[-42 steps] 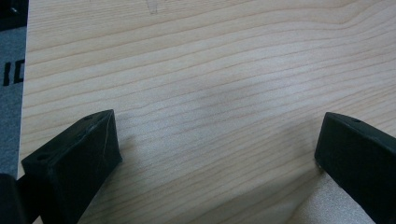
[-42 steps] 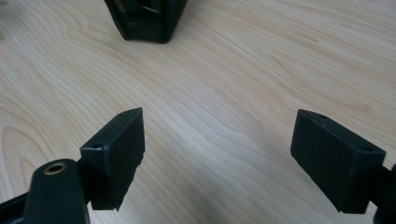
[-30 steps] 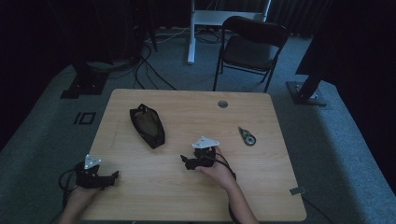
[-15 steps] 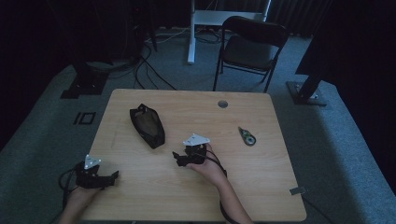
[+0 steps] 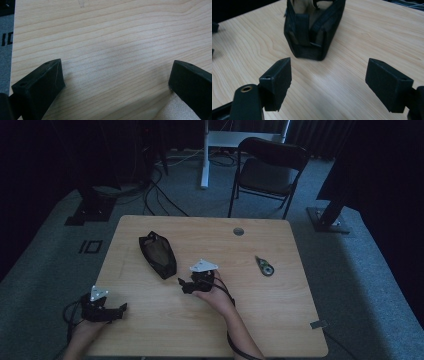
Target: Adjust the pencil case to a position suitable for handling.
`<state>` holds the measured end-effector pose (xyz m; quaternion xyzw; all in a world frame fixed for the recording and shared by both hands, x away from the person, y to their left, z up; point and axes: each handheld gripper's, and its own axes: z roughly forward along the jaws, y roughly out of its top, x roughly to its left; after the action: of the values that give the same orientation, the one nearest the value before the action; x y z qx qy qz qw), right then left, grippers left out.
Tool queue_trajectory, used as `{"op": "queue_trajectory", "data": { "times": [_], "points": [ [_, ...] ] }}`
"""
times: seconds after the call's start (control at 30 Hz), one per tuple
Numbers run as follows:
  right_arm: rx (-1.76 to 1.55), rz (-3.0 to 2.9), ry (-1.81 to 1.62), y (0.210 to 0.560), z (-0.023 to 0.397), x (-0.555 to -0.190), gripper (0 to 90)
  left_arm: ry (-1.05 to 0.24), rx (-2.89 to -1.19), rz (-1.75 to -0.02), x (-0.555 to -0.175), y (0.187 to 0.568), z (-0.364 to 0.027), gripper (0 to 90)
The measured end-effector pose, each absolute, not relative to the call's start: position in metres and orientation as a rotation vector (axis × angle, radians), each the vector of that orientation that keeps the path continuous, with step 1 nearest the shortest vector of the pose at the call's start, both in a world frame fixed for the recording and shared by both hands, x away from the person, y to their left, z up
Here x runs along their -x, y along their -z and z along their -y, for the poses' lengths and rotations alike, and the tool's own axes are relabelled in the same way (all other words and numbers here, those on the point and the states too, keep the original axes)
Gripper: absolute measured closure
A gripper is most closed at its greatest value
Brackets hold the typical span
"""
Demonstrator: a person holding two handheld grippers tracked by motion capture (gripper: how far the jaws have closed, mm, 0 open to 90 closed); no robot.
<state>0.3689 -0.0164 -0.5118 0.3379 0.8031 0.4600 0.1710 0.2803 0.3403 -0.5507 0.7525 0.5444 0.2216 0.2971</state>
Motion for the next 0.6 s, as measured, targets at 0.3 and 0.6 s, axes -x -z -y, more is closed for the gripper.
{"op": "queue_trajectory", "data": {
  "times": [0.3,0.6],
  "points": [
    [-0.951,-2.285,-1.338,0.513,0.000,-0.370,21.8,-0.589,-2.001,-1.447,-0.280,0.551,-0.340,0.0],
    [-0.953,-2.274,-1.368,0.514,-0.021,-0.375,22.6,-0.589,-2.001,-1.447,-0.280,0.551,-0.340,0.0]
  ]
}}
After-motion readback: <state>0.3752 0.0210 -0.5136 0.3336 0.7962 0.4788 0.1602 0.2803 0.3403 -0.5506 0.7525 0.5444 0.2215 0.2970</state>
